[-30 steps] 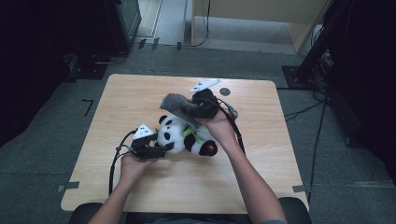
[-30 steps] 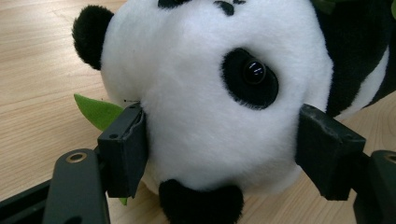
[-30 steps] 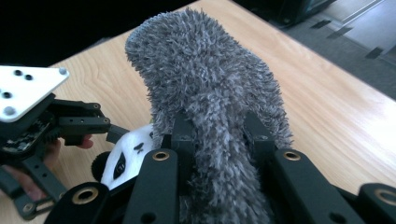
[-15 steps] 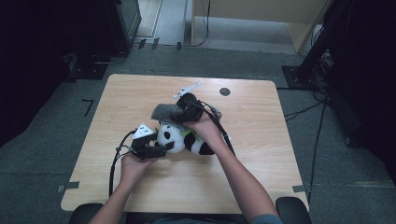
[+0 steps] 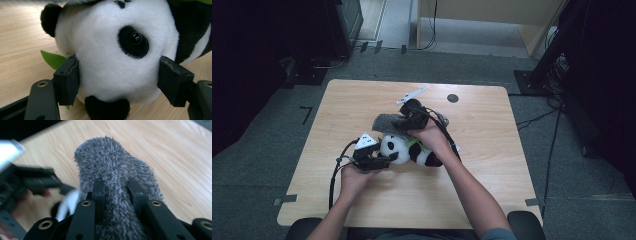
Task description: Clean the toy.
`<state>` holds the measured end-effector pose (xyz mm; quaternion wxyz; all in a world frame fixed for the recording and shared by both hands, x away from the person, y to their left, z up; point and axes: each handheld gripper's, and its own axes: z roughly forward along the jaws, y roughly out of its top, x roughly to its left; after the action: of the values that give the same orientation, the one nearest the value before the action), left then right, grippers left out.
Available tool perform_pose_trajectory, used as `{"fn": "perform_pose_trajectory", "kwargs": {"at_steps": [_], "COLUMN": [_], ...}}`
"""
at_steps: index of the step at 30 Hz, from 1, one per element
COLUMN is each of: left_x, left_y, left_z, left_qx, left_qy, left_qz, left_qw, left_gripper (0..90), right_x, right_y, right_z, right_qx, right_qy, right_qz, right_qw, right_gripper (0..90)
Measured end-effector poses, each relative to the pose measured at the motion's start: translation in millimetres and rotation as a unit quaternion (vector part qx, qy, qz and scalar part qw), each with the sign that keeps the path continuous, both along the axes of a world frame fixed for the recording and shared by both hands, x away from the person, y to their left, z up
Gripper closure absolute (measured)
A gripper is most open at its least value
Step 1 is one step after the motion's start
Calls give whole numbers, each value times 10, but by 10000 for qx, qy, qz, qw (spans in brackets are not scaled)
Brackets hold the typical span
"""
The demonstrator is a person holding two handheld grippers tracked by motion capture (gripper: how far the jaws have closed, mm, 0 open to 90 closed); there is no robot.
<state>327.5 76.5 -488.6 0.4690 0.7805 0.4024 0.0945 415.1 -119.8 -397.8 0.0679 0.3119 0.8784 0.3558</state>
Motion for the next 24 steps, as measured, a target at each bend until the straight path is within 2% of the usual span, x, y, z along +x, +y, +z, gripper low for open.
{"fn": "perform_pose_trajectory", "kwargs": {"at_steps": [3,4,5,6,8,10,15,17,18,22,24], "left_x": [1,0,0,0,-1,-1,4,4,4,7,6], "left_y": [-1,-3,-1,0,-1,-2,-1,-1,-1,0,-2], "left_z": [4,6,6,7,7,7,8,8,8,6,4], "left_qx": [0,9,25,32,27,26,4,5,-3,-9,-16], "left_qy": [26,29,27,34,28,25,69,77,89,85,65], "left_qz": [8,8,1,-5,3,0,10,12,16,7,-10], "left_qw": [10000,10000,10000,10000,10000,10000,10000,10000,10000,10000,10000], "left_gripper": [288,290,290,290,290,289,288,286,285,276,267], "right_x": [19,17,17,8,21,39,70,80,96,110,120], "right_y": [-41,-81,-81,-129,-209,-308,-480,-552,-618,-702,-747], "right_z": [-19,6,6,34,56,83,141,157,163,174,182], "right_qx": [32,-68,-68,-317,-418,-343,-336,-364,-454,-472,-383], "right_qy": [19,-23,-23,-204,-287,-295,-392,-404,-436,-411,-349], "right_qz": [-36,-111,-111,-146,-254,-385,-589,-645,-692,-844,-914], "right_qw": [10000,9999,9999,9992,9984,9982,9969,9964,9956,9945,9945], "right_gripper": [709,715,715,720,722,722,725,728,728,727,728]}}
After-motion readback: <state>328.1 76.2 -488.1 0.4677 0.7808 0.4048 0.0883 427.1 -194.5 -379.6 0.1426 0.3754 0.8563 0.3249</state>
